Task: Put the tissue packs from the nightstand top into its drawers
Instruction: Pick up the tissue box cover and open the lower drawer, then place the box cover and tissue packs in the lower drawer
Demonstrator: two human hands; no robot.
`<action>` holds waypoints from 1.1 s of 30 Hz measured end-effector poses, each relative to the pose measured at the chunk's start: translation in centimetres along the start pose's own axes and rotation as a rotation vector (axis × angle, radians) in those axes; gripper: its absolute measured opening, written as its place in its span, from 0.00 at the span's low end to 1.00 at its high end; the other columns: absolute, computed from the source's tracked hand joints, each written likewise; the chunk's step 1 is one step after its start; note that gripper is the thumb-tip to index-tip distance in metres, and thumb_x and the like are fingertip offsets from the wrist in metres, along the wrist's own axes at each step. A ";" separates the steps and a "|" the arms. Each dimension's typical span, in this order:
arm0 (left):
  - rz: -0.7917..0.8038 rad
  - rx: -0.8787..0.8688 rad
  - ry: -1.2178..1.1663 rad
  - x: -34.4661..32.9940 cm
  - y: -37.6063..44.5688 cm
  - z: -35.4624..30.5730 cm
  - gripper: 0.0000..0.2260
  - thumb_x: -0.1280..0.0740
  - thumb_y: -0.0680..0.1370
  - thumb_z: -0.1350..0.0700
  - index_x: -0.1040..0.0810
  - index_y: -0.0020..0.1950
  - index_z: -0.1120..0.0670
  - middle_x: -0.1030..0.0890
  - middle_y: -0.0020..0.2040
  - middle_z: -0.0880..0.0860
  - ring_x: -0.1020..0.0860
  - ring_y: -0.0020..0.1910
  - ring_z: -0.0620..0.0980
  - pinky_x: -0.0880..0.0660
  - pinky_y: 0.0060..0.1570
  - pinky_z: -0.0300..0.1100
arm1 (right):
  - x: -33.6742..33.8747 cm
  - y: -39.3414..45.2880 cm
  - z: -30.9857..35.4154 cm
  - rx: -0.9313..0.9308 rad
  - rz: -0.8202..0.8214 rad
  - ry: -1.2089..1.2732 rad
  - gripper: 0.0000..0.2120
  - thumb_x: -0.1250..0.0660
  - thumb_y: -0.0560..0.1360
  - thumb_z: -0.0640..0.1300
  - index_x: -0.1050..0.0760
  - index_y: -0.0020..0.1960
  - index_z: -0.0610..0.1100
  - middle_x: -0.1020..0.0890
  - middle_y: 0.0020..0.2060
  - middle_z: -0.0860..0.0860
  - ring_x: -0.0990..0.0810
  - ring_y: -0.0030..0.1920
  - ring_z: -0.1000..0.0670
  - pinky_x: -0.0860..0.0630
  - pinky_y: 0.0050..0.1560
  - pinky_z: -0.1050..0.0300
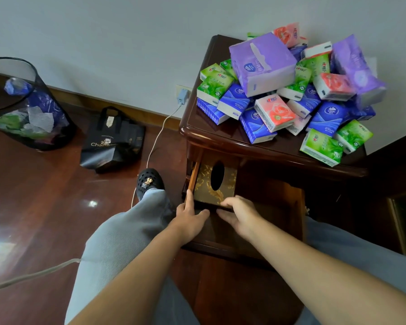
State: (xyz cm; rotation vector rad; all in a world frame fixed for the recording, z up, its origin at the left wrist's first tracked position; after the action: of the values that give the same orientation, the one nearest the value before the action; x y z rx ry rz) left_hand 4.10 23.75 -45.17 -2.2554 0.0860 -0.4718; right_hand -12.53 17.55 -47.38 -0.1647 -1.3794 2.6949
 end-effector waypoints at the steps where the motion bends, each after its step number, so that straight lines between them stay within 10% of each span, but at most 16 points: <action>1: 0.002 0.002 -0.003 -0.1 0.0 0.0 0.40 0.39 0.82 0.39 0.66 0.81 0.35 0.50 0.84 0.54 0.42 0.80 0.61 0.41 0.77 0.55 | -0.3 0.2 0.1 0.017 -0.006 -0.029 0.17 0.31 0.75 0.28 0.23 0.62 0.41 0.20 0.58 0.42 0.16 0.56 0.42 0.14 0.51 0.51; 7: 0.010 0.011 0.009 0.1 0.0 0.0 0.40 0.38 0.81 0.42 0.66 0.82 0.36 0.50 0.84 0.54 0.41 0.80 0.61 0.39 0.75 0.55 | -1.4 1.1 1.7 0.082 -0.117 -0.289 0.41 0.33 0.70 0.28 0.35 0.81 0.46 0.19 0.65 0.42 0.17 0.62 0.42 0.27 0.73 0.41; 13: 0.013 0.009 0.019 0.5 -0.8 -0.4 0.40 0.38 0.82 0.43 0.63 0.84 0.40 0.47 0.84 0.56 0.38 0.78 0.61 0.37 0.76 0.57 | -1.4 0.2 2.3 0.111 -0.089 -0.319 0.38 0.35 0.74 0.28 0.36 0.82 0.44 0.19 0.64 0.43 0.17 0.62 0.43 0.26 0.73 0.41; 20: -0.117 -0.055 0.055 3.0 -3.3 -2.7 0.25 0.38 0.82 0.46 0.37 0.77 0.51 0.24 0.66 0.56 0.23 0.62 0.56 0.25 0.64 0.53 | 0.0 -3.4 5.3 0.045 0.096 -0.519 0.08 0.32 0.80 0.39 0.25 0.59 0.44 0.20 0.62 0.44 0.13 0.52 0.46 0.15 0.56 0.43; 26: -0.311 -0.291 -0.003 4.4 -7.1 -11.8 0.08 0.35 0.76 0.43 0.22 0.49 0.46 0.15 0.45 0.47 0.18 0.44 0.49 0.20 0.50 0.50 | 2.7 -10.2 10.9 0.078 0.354 -0.673 0.12 0.33 0.82 0.54 0.19 0.58 0.47 0.10 0.47 0.51 0.11 0.49 0.46 0.16 0.51 0.48; 33: -0.440 -0.475 -0.194 4.8 -10.9 -24.2 0.10 0.34 0.79 0.45 0.24 0.45 0.51 0.16 0.43 0.52 0.16 0.47 0.57 0.20 0.52 0.55 | 7.9 -16.6 24.5 0.450 0.202 -0.315 0.16 0.35 0.84 0.54 0.21 0.43 0.45 0.13 0.42 0.48 0.13 0.36 0.48 0.17 0.39 0.53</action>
State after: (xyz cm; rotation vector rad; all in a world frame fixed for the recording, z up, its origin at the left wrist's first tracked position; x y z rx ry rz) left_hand -1.16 12.71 -21.10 -2.7870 -0.4512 -0.4955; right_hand -23.08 8.70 -19.99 0.1758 -0.8073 3.2266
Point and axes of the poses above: each hand's wrist, its own y-axis towards the middle knuckle, its own x-axis out of the back of the hand, z = x × y, the point moved 5 cm from there along y, towards the middle knuckle
